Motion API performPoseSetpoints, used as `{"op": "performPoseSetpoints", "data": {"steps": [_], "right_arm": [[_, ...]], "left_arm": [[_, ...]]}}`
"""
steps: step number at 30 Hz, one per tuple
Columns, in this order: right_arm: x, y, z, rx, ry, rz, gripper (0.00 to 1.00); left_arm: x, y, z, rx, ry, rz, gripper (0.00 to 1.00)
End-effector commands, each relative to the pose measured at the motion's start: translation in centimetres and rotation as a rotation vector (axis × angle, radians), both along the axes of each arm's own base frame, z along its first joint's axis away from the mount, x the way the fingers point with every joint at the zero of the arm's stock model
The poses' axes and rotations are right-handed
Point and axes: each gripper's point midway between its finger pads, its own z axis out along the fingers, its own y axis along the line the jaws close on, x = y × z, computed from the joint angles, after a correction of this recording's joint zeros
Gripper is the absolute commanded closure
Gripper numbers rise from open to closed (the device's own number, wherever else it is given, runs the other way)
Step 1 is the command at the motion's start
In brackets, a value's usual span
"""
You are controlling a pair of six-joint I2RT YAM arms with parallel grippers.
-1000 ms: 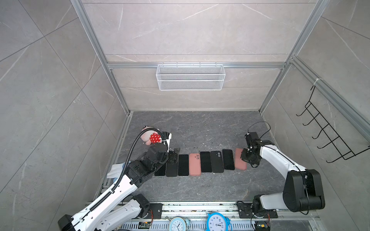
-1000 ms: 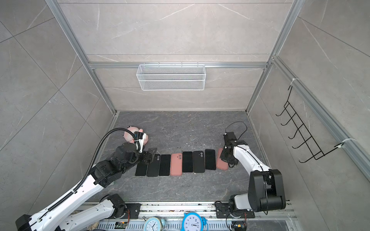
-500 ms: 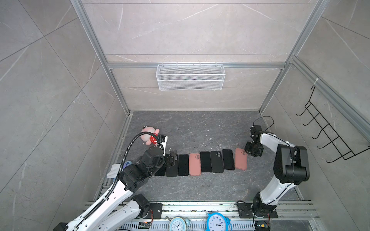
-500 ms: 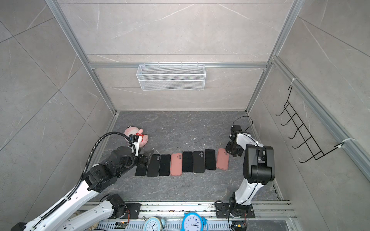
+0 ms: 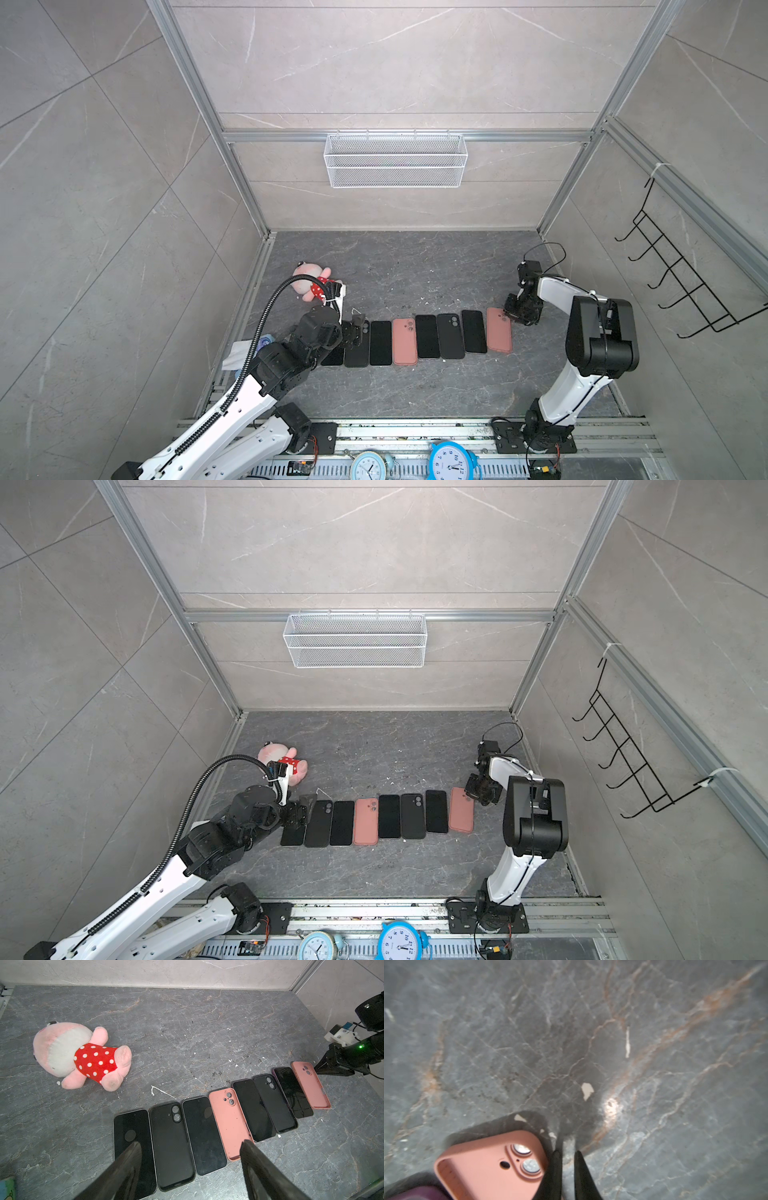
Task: Take the phone out of the phone case
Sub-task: Rotate the phone case at the middle-right of the table, then reset both arms
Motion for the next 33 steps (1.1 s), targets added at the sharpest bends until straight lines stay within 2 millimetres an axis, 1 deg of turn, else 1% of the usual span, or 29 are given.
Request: {"op": "performPoseSetpoints", "data": {"steps": [1,5,7,9,11,13,15,16,17,19,21,23,24,26,29,31,33], "right_arm": [[1.1,1.1,0.6,0.035,-0.033,0.045,0.82],[1.3,1.9,1.0,0.059,-0.053,0.068,0.79],[1.3,1.8,1.3,0.049,-0.055,0.064,0.79],[1.2,1.1,1.9,0.015,-0.053,0.045,0.78],[1.2,0.1,2.8,-0.026,-0.074,0.014,0.75],[1.3,-0.8,4.5,-0.057,-0.131,-0.026,0.72],[1.6,-1.4,6.8,-0.077,-0.220,-0.051,0.68],[1.8,-1.2,8.1,-0.069,-0.278,-0.042,0.65],[2.0,-0.5,9.6,-0.043,-0.346,-0.021,0.63],[2.3,1.0,12.6,0.009,-0.498,0.050,0.50],[2.1,2.7,15.4,0.050,-0.671,0.126,0.33],[1.4,3.5,16.8,0.061,-0.805,0.161,0.22],[1.2,3.7,17.0,0.060,-0.859,0.177,0.19],[0.8,3.9,16.6,0.053,-0.925,0.193,0.17],[0.4,4.0,15.7,0.037,-1.005,0.207,0.15],[0.3,3.7,14.8,0.008,-1.038,0.209,0.13],[0.7,3.6,14.5,0.000,-1.050,0.202,0.11]], "left_arm": [[0.2,0.5,0.3,-0.007,-0.011,0.026,0.23],[0.1,0.5,0.4,-0.014,-0.014,0.030,0.23],[0.1,0.6,0.4,-0.013,-0.013,0.033,0.23],[0.1,0.7,0.2,-0.010,-0.010,0.038,0.23],[0.2,0.8,0.0,-0.005,-0.008,0.046,0.23],[0.4,1.2,-0.4,0.006,-0.011,0.068,0.23],[0.7,1.7,-0.8,0.023,-0.026,0.099,0.22],[0.9,2.1,-1.1,0.037,-0.033,0.120,0.21],[1.2,2.7,-1.2,0.058,-0.052,0.153,0.20],[2.1,4.0,-1.6,0.111,-0.097,0.226,0.16],[3.3,5.6,-1.5,0.181,-0.150,0.295,0.10],[4.6,7.0,-1.2,0.217,-0.180,0.356,0.06],[5.4,7.9,-1.3,0.221,-0.178,0.383,0.05],[6.9,9.6,-1.7,0.194,-0.167,0.434,0.04],[8.9,12.7,-3.6,0.191,-0.164,0.514,0.03],[9.7,14.4,-4.9,0.227,-0.147,0.551,0.03],[10.3,15.3,-5.9,0.270,-0.156,0.556,0.02]]}}
